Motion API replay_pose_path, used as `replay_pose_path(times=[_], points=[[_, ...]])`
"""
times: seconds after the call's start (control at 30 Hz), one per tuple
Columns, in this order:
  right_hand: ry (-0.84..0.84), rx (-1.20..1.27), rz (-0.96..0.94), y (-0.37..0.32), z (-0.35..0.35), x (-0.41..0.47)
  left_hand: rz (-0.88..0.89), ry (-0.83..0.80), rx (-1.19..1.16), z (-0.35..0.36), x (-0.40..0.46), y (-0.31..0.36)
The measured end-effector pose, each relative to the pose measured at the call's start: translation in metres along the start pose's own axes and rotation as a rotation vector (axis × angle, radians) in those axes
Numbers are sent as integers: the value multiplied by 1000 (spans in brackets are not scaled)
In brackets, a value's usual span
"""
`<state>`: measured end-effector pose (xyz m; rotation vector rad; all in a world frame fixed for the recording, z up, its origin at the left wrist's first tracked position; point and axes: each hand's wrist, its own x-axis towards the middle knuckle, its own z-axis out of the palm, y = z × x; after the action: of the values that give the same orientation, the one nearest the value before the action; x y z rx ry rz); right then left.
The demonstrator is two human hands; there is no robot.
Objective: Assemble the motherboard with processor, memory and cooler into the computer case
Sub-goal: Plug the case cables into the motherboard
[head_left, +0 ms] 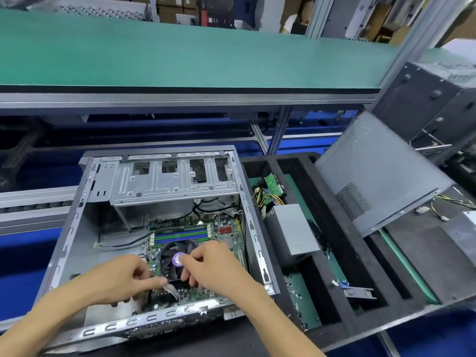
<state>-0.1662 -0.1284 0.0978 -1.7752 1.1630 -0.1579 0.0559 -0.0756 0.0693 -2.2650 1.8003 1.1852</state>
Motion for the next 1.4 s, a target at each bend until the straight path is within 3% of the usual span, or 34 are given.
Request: replay_pose_path(times=[0.07, 0.17, 0.27, 0.4, 0.63, 1.07, 1.17, 1.27, 1.4], points=[[81, -90, -33, -2, 1, 1, 12, 179, 134, -7, -2, 6], [218, -298, -143, -5, 2, 5, 193, 347, 298, -7, -1, 18], [130, -465, -174, -1, 3, 9, 358, 279, 398, 5, 5, 25], [-44, -561, -169, 5, 4, 11, 358, 291, 444, 10, 12, 28], [-58, -600, -172, 3, 2, 15, 362, 244, 583, 0, 24, 34], [-41, -612, -185, 6, -3, 22, 405, 199, 582, -1, 26, 27], [-9, -541, -185, 4, -12, 26, 409, 151, 392, -9, 29, 26], [90, -523, -177, 3, -18, 36, 405, 250, 211, -14, 44, 30], [139, -611, -88, 1, -25, 61, 296, 250, 133, -16, 82, 36]])
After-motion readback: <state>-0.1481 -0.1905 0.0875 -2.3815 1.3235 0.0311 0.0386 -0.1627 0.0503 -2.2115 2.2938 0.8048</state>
